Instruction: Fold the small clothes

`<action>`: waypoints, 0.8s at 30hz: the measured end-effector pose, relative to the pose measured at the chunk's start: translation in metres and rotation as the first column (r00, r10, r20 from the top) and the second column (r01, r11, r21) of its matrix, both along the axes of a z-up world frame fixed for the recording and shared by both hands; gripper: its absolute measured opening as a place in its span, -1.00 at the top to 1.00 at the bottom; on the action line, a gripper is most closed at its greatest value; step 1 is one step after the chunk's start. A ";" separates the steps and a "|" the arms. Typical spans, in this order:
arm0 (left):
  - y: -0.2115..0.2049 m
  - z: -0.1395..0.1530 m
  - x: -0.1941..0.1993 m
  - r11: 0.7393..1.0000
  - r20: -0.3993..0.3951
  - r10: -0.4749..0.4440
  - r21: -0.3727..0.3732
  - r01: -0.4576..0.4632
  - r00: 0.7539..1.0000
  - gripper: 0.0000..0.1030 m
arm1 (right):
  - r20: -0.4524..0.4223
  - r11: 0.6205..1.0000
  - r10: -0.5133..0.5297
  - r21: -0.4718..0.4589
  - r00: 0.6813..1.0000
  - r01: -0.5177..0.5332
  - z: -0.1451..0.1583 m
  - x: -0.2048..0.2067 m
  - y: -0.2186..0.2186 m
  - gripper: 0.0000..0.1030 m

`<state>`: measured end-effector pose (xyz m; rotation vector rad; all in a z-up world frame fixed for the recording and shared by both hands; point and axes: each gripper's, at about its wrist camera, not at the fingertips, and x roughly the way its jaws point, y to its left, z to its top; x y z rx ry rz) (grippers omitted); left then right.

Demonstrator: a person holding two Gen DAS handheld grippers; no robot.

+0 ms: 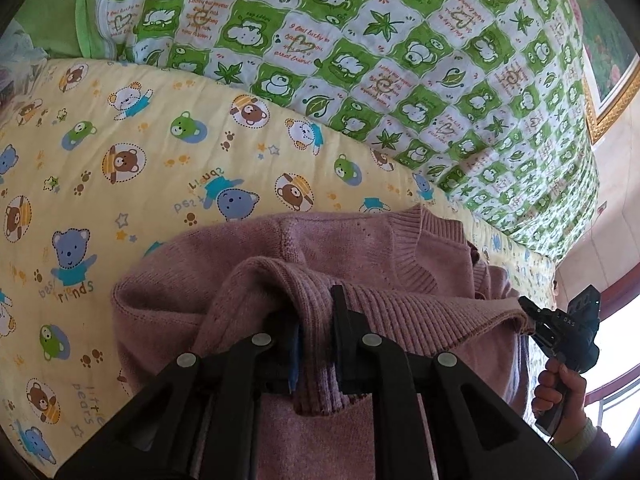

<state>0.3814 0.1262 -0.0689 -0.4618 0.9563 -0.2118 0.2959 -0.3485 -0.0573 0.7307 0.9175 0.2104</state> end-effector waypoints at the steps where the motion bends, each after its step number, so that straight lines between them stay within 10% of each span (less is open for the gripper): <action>1: 0.000 0.001 0.000 1.000 -0.003 0.003 -0.003 -0.003 1.000 0.71 | -0.006 1.000 0.001 0.003 1.000 0.000 0.000 0.002 0.000 0.79; 6: 0.004 0.019 -0.010 1.000 0.009 -0.001 0.005 0.001 1.000 0.48 | -0.001 1.000 -0.002 0.009 1.000 0.002 0.012 0.000 -0.002 0.52; 9: 0.011 0.033 -0.020 0.999 0.036 0.020 0.032 -0.021 0.999 0.02 | 0.034 0.998 -0.056 -0.015 0.998 0.056 0.025 -0.009 -0.008 -0.03; 16: 0.035 0.062 -0.055 0.996 0.091 0.087 0.023 -0.089 0.992 -0.01 | 0.092 0.997 -0.054 -0.041 0.994 0.058 0.053 -0.029 -0.007 -0.06; 24: -0.044 0.041 -0.112 0.983 0.049 -0.184 0.015 0.183 0.982 -0.07 | 0.126 0.961 0.257 -0.137 0.958 -0.240 0.052 -0.066 0.080 -0.06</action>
